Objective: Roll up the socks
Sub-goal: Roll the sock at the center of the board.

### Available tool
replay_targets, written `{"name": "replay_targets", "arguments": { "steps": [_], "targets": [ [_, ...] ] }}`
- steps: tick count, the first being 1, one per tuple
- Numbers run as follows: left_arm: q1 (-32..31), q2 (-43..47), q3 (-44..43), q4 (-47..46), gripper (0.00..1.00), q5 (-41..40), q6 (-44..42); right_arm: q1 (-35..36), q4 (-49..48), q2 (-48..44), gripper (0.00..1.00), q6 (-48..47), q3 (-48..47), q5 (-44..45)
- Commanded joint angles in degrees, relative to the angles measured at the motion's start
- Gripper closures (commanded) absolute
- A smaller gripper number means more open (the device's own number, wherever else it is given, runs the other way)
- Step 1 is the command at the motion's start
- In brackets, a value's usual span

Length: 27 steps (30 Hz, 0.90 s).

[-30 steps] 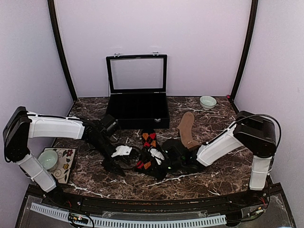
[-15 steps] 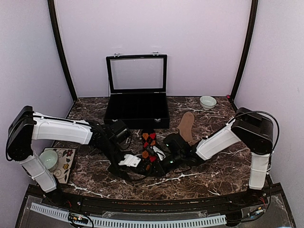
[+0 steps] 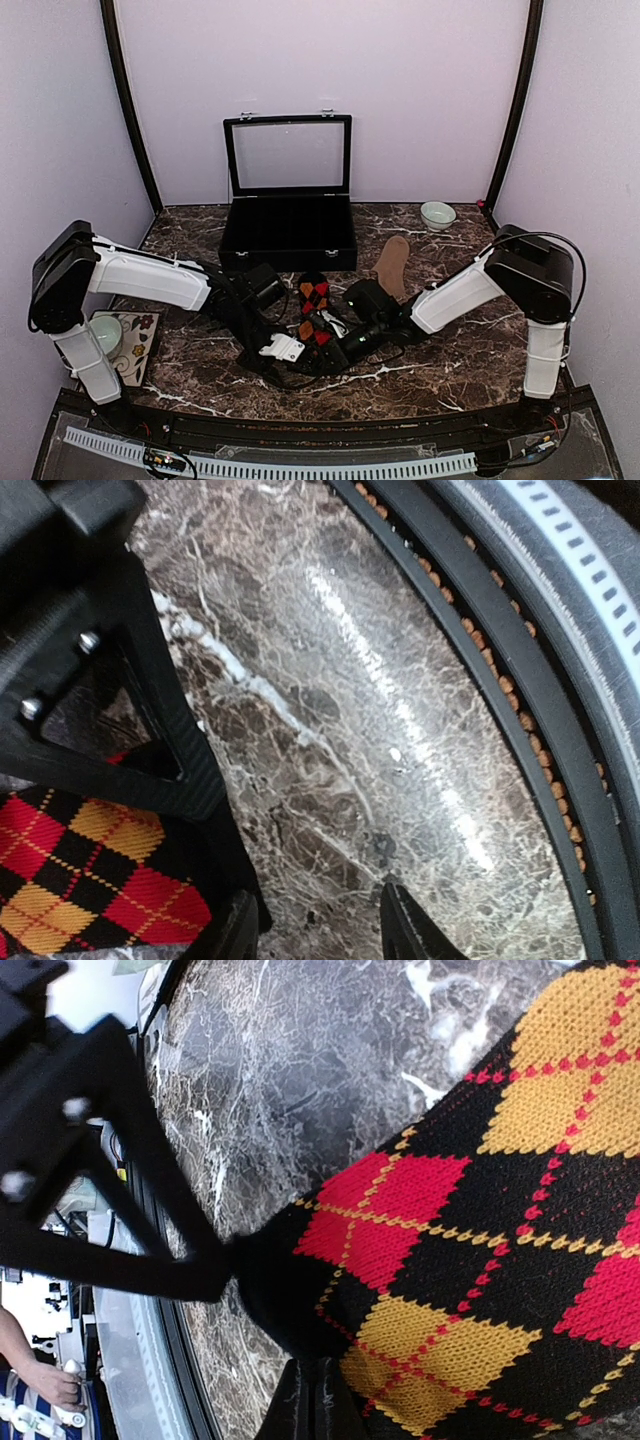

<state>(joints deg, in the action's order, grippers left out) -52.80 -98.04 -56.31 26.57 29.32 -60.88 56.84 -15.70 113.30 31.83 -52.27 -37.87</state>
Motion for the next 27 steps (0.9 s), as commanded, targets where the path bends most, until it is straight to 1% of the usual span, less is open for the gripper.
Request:
{"name": "replay_targets", "arguments": {
  "steps": [1, 5, 15, 17, 21, 24, 27],
  "targets": [
    [0.06, -2.06, -0.73, -1.44, 0.55, -1.77, -1.11, -0.63, 7.58, 1.84, 1.0, -0.29, 0.55, 0.69],
    [0.13, -2.24, -0.88, -3.25, 0.56, -2.73, -0.64, -0.69, 8.36, 2.0, 1.0, -0.81, 0.21, 0.47],
    [0.48, -1.69, -1.74, -3.82, 0.55, -4.22, 0.41, -0.76, 9.27, 2.19, 1.0, -1.76, 0.05, -0.03],
    [0.67, -0.61, -2.15, -3.25, 0.53, -4.1, 0.95, -0.76, 9.29, 2.26, 1.0, -1.78, 0.17, -0.15],
    [0.68, 2.4, -2.71, -0.01, 0.44, -3.68, 0.77, -0.98, 9.74, 2.82, 1.0, -1.85, 0.15, -0.35],
    [0.68, 3.7, -2.89, 3.04, 0.41, -3.02, 0.66, -1.31, 9.99, 2.89, 1.0, -1.87, 0.08, -0.28],
    [0.4, 4.39, -2.75, 5.75, 0.41, -0.57, 0.41, -1.72, 10.03, 2.9, 1.0, -1.65, 0.15, -0.36]
  ]
}}
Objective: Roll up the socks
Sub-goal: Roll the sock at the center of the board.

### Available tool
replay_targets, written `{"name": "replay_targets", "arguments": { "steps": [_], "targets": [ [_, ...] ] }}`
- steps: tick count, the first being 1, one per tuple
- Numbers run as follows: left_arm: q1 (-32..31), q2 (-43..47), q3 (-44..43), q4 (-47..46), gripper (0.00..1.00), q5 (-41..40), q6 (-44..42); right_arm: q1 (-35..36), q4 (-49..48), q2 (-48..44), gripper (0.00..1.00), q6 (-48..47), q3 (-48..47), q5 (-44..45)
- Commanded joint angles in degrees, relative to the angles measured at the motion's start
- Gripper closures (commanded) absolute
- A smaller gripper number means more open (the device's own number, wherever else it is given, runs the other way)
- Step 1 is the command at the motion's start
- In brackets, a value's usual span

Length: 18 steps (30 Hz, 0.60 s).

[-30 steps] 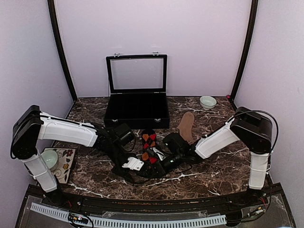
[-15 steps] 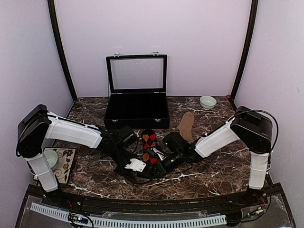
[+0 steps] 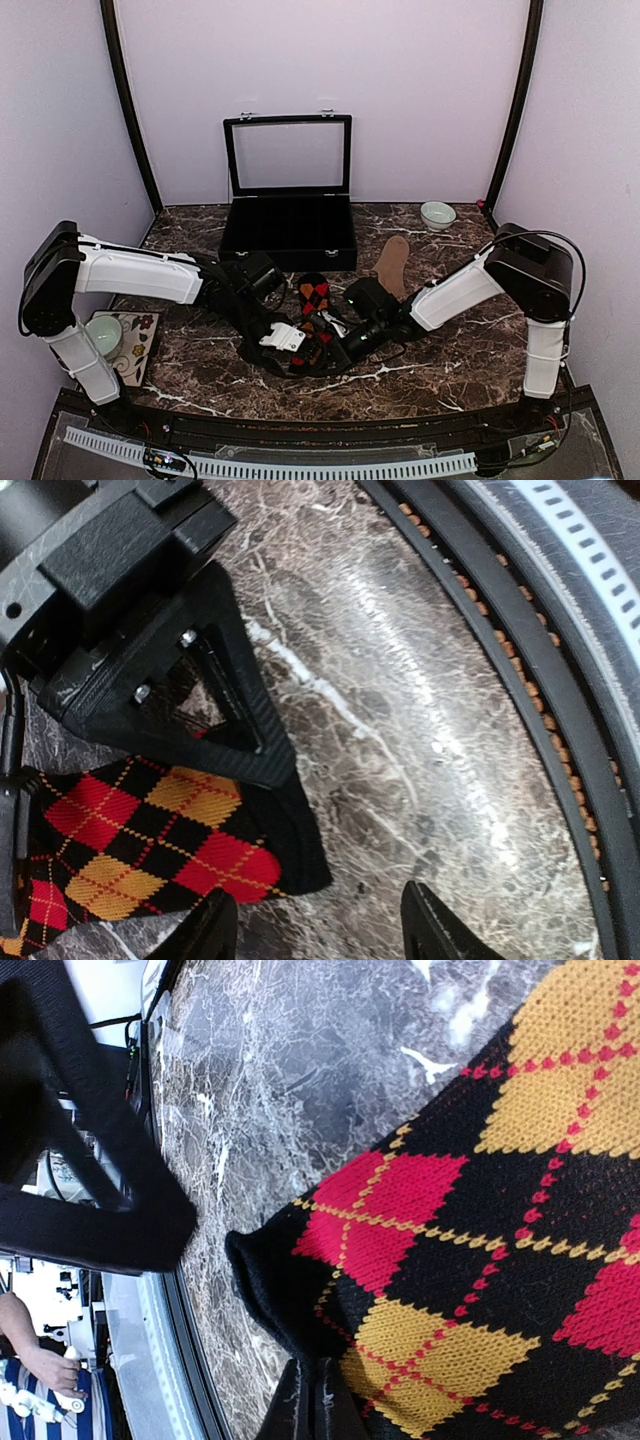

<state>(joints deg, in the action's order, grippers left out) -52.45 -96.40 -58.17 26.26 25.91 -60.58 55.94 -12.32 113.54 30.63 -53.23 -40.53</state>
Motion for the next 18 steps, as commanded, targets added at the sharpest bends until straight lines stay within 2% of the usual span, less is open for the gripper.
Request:
{"name": "replay_targets", "arguments": {
  "steps": [1, 9, 18],
  "targets": [
    [-0.25, 2.75, -0.85, 6.5, 0.42, 3.36, -0.03, -0.95, 6.6, 2.74, 1.0, -0.28, 1.11, 2.29],
    [-1.61, -1.06, -0.77, 1.75, 0.5, 1.68, 0.9, -1.2, 6.73, 3.36, 1.0, 0.46, 0.54, 1.94],
    [-1.61, -2.86, 0.4, -2.99, 0.55, 0.15, 1.82, -1.27, 7.54, 3.53, 1.0, 0.22, 0.13, 1.84]
  ]
}}
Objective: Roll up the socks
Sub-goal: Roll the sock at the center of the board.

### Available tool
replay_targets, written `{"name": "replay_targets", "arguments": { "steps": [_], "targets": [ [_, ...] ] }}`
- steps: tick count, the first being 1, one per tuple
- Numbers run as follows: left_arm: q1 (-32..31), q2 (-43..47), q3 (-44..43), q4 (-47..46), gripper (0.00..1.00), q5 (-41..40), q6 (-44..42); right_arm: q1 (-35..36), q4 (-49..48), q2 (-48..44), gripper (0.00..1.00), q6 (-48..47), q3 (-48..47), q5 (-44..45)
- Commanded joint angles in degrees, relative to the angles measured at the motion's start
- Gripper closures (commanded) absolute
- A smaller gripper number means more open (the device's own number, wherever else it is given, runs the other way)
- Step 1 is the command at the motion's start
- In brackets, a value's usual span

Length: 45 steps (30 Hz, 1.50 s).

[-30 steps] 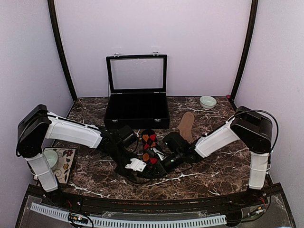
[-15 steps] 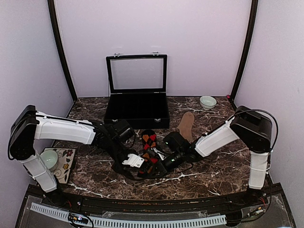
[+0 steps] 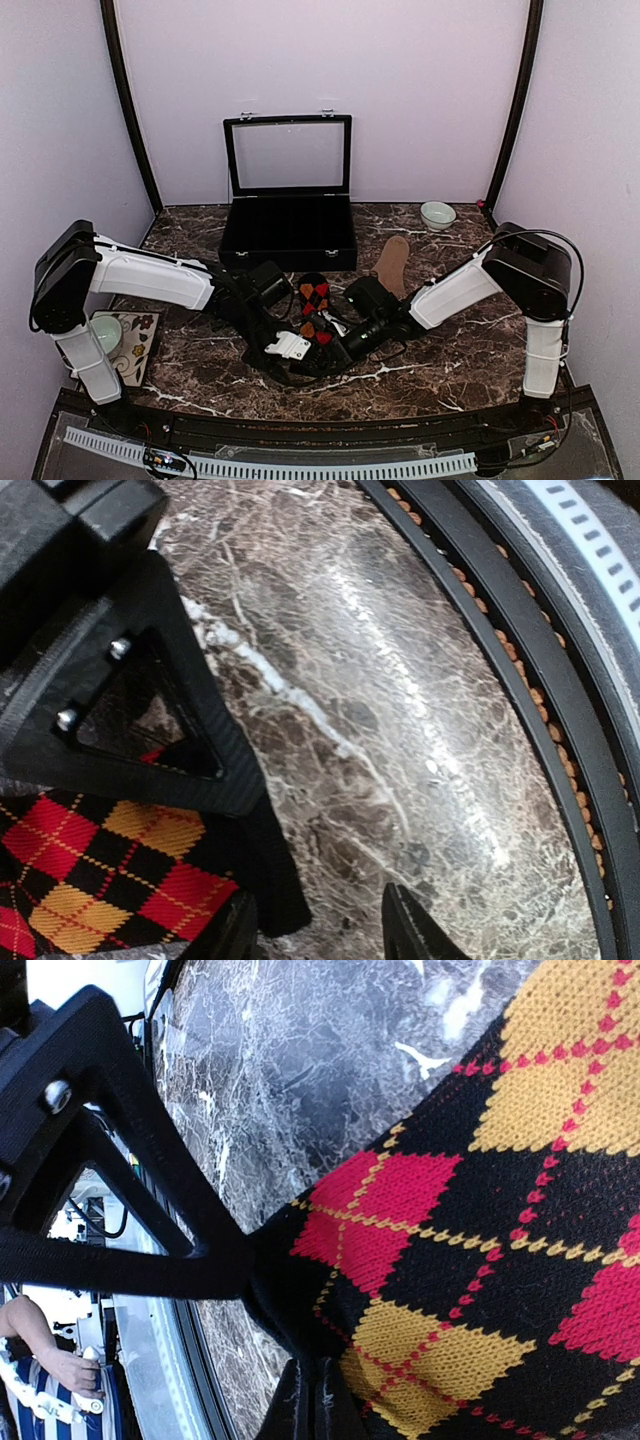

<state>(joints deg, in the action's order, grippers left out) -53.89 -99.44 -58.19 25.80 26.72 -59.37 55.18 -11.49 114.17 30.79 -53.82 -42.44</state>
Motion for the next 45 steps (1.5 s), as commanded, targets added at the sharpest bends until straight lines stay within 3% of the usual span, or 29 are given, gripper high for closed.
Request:
{"name": "replay_targets", "arguments": {
  "steps": [1, 20, 32, 36, 42, 45],
  "targets": [
    [-0.16, 0.35, 1.1, -3.41, 0.56, -0.74, 0.58, -0.51, 6.7, 2.98, 1.0, -0.01, 0.69, 3.74],
    [-0.09, 0.06, 4.48, -6.59, 0.71, -2.65, 0.25, -0.51, 7.45, 2.92, 1.0, -0.2, 0.01, 3.55],
    [2.6, -4.45, 1.23, -4.76, 0.92, 0.38, 5.39, -0.42, 6.75, 0.57, 1.0, -1.88, 0.91, 4.69],
    [5.19, -7.47, -2.94, 1.2, 0.96, 5.73, 7.18, 0.35, 0.96, -3.76, 0.9, -3.5, 5.79, 7.96],
    [6.25, -11.47, -6.78, 8.1, 0.96, 8.86, 7.48, 2.9, -8.1, -11.5, 0.61, -9.45, 14.39, 14.63],
    [6.25, -13.58, -8.34, 9.69, 0.97, 9.3, 7.92, 5.92, -11.99, -16.28, 0.59, -14.29, 18.5, 21.48]
  ]
}}
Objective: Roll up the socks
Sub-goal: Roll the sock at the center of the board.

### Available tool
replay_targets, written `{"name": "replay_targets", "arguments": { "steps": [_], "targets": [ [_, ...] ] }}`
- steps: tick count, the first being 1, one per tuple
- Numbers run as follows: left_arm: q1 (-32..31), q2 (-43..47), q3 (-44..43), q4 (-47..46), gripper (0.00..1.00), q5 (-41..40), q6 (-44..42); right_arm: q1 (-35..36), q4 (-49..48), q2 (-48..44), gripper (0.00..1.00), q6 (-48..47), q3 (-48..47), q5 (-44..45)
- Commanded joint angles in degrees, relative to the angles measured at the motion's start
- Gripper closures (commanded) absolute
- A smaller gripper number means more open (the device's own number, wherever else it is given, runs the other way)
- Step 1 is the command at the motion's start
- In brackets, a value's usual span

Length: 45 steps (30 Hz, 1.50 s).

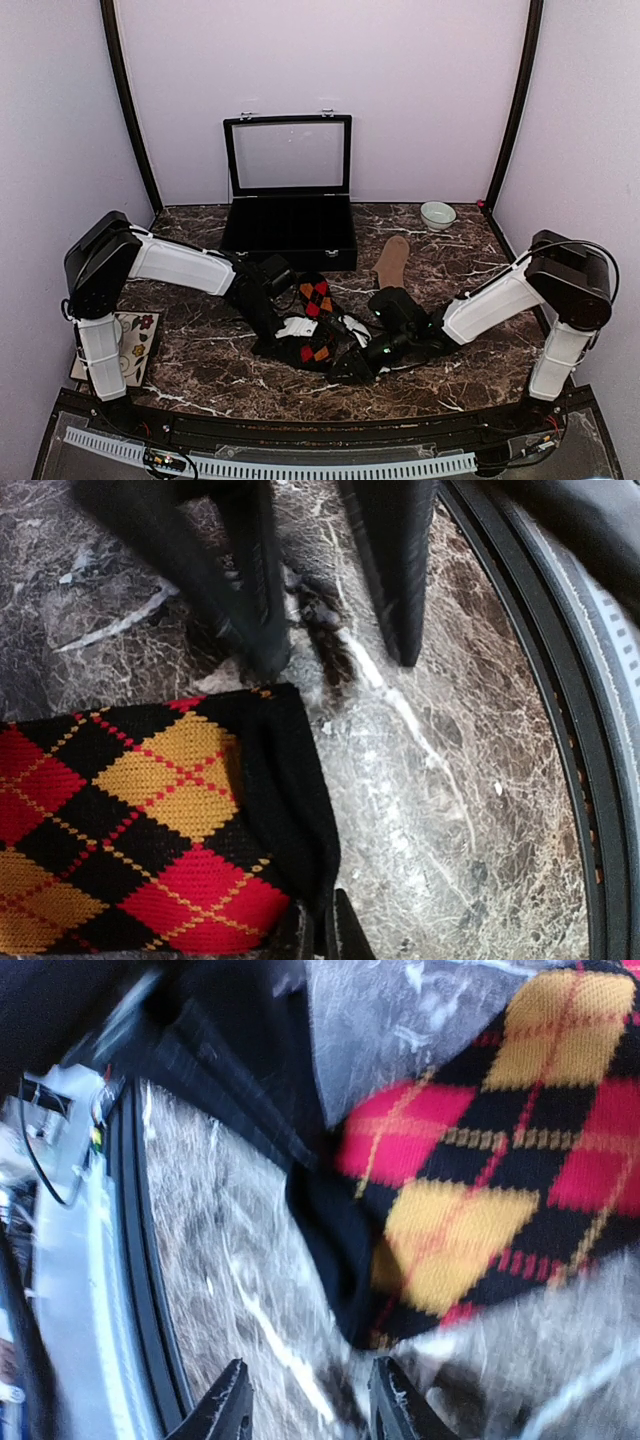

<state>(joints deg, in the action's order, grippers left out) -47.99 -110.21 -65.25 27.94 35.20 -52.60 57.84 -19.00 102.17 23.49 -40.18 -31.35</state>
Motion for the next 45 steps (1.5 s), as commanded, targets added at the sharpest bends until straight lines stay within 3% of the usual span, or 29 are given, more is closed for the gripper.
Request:
{"name": "replay_targets", "arguments": {
  "steps": [1, 8, 16, 27, 45],
  "targets": [
    [0.35, -3.29, -1.86, 8.07, 0.97, 0.98, 1.24, 4.25, -5.21, -5.75, 0.59, -8.49, 5.94, 12.94],
    [0.59, -7.18, -7.33, 14.73, 0.97, 3.22, 1.48, 13.11, -9.1, -15.98, 0.59, -19.13, 12.43, 30.0],
    [2.25, -10.57, -10.22, 19.68, 0.96, 5.73, 1.58, 24.68, -4.93, -11.47, 0.62, -31.15, 6.78, 45.21],
    [3.03, -14.84, -14.53, 25.02, 0.96, 6.57, 0.76, 20.97, -7.31, -0.13, 0.69, -43.74, -2.02, 40.53],
    [3.43, -15.29, -15.34, 26.84, 0.97, 5.28, -0.48, 15.8, -13.75, 7.03, 0.76, -42.29, -0.94, 36.28]
  ]
}}
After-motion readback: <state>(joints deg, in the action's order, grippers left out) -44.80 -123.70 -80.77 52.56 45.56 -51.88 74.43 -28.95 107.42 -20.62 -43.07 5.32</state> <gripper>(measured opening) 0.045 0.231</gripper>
